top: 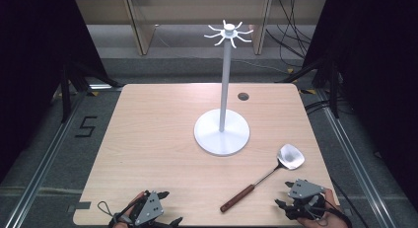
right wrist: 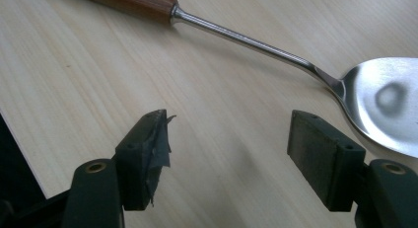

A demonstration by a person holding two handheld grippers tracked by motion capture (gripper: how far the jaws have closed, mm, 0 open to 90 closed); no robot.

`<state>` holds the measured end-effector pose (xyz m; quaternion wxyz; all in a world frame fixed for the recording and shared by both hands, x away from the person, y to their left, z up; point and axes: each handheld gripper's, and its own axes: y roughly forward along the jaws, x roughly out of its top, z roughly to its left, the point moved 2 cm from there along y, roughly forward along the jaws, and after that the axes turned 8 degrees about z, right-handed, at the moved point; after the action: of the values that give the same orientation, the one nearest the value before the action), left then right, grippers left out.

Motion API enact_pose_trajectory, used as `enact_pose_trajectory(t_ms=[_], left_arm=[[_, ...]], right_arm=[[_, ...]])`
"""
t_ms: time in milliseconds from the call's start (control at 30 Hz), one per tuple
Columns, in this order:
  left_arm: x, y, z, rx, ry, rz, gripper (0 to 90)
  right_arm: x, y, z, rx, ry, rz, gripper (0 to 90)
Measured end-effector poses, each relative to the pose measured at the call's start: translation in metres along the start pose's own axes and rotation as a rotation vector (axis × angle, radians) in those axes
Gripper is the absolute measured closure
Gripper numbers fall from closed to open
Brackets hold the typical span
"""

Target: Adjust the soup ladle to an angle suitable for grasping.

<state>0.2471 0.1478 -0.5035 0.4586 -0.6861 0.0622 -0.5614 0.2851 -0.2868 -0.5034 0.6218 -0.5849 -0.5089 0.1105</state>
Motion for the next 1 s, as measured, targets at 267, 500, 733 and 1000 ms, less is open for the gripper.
enact_pose_trajectory(t_ms=[267,500,733,1000], left_arm=[[0.000,0.000,0.001,0.000,0.005,0.012,15.9],[0.000,0.002,0.000,0.011,-0.012,-0.013,15.8],[-0.001,0.001,0.003,0.030,0.035,0.024,15.9],[0.000,0.000,0.002,0.000,0.012,0.008,15.9]], right_arm=[[0.011,0.002,0.005,0.012,-0.048,-0.001,34.3],[0.026,0.002,0.009,0.015,-0.108,-0.010,34.4],[0.036,0.005,0.013,0.025,-0.138,0.001,34.5],[0.054,0.009,0.018,0.046,-0.196,0.000,34.6]])
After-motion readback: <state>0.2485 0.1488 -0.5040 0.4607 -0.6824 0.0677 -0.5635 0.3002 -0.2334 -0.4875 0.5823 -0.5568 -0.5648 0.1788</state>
